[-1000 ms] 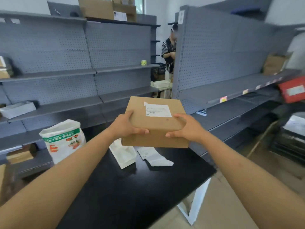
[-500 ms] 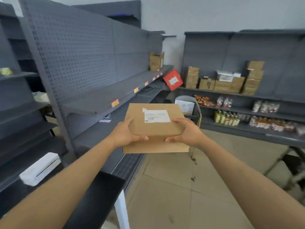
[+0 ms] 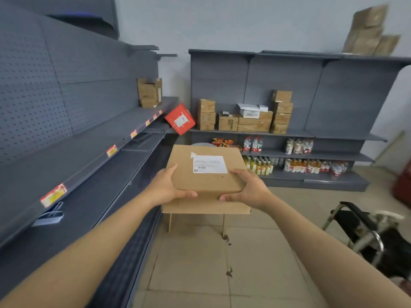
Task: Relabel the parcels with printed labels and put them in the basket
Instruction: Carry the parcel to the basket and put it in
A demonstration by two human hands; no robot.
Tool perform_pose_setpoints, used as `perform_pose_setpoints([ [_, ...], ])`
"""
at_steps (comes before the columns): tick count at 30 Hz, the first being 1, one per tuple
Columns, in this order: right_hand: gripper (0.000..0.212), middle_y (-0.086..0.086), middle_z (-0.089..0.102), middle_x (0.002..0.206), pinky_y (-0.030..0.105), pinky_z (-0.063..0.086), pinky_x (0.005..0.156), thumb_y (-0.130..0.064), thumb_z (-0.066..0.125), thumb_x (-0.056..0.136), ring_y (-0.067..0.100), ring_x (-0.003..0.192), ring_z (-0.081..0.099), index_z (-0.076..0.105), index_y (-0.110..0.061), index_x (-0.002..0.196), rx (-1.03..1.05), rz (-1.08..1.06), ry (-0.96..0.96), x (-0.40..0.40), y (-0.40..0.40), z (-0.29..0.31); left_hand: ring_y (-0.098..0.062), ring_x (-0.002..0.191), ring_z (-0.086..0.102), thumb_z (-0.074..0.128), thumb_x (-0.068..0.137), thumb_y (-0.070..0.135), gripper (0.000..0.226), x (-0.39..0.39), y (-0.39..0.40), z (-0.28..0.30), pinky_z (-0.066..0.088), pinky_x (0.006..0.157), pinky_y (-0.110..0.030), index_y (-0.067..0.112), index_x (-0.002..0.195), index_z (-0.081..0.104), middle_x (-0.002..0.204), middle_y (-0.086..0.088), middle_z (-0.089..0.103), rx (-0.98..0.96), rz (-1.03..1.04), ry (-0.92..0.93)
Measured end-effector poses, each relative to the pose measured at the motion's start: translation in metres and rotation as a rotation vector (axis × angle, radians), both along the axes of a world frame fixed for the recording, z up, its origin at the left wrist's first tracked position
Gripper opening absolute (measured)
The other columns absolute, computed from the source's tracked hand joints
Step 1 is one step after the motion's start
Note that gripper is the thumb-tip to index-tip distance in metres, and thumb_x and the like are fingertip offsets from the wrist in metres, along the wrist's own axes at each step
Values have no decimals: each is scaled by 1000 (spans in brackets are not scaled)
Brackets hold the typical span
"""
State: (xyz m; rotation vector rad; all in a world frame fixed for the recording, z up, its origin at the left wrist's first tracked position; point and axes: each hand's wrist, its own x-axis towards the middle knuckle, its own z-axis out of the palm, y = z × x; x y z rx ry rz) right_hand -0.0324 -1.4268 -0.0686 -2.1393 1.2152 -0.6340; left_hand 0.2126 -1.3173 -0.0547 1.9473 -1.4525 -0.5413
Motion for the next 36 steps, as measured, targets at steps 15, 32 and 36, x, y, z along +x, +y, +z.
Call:
perform_pose_setpoints([
  [15, 109, -6, 29, 141, 39, 36, 101, -65, 83, 47, 12, 112, 32, 33, -40, 140, 33, 23, 67, 99, -316, -15, -21, 140, 28, 85, 51, 60, 130, 97, -313, -21, 29, 113, -38, 20, 154, 14, 155, -2, 21, 6, 11, 17],
  [32, 109, 0, 19, 152, 48, 33, 110, -63, 82, 51, 24, 135, 30, 30, -38, 143, 154, -5, 147, 256, -615, -77, -20, 138, 29, 86, 52, 60, 132, 261, -626, -88, 31, 113, -39, 23, 154, 10, 154, -1, 19, 137, -29, 117],
  [36, 110, -4, 19, 151, 46, 29, 110, -63, 83, 51, 24, 137, 26, 29, -38, 143, 227, 13, 201, 272, -671, -111, -20, 136, 31, 86, 51, 60, 129, 275, -677, -121, 32, 112, -40, 27, 153, 14, 153, -1, 21, 215, -39, 149],
])
